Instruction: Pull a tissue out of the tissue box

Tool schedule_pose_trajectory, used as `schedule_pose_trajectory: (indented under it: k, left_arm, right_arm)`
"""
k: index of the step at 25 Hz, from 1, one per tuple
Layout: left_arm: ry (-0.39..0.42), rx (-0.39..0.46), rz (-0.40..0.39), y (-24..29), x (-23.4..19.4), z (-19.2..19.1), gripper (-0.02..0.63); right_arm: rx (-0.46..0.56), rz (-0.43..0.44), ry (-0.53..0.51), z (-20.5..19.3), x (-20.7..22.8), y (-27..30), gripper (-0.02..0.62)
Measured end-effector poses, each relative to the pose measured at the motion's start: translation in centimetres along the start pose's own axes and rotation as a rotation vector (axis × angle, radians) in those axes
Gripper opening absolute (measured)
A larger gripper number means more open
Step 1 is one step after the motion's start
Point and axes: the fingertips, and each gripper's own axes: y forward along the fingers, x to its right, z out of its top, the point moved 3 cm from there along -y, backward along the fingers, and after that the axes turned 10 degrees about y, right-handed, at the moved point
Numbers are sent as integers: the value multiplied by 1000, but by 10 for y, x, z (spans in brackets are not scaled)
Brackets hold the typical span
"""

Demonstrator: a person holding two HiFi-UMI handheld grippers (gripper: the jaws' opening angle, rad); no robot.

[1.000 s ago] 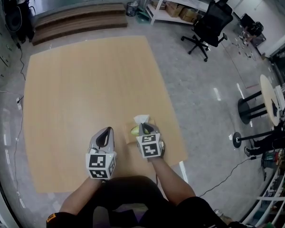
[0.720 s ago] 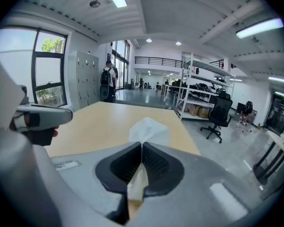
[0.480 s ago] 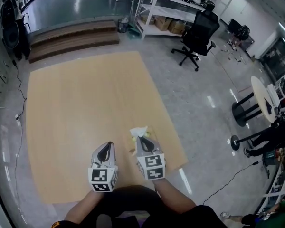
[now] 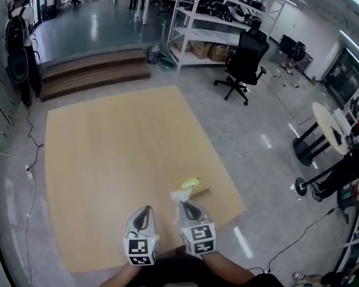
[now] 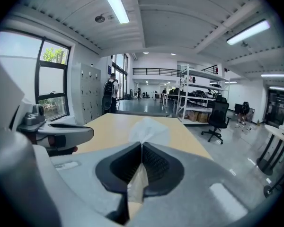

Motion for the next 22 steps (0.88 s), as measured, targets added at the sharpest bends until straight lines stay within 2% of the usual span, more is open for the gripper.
schedule_pose_trajectory:
  k: [7, 10, 13, 16, 22]
  left_arm:
    - [-4, -14, -27, -18, 3, -17, 18]
    - [-2, -4, -6, -25, 0, -14, 18]
    - [-9, -10, 22, -38, 4, 4, 18]
    - [18, 6, 12, -43, 17, -2, 18]
    - [-2, 2, 46, -62, 50, -8, 18]
  right_arm:
    - [16, -20, 10, -17, -8, -19, 0]
    - [37, 4, 8, -18, -15, -20, 0]
    - [60, 30, 11, -18, -20, -26, 0]
    - [81, 56, 18, -21, -17, -37, 0]
    - [97, 114, 23, -36, -10, -68, 0]
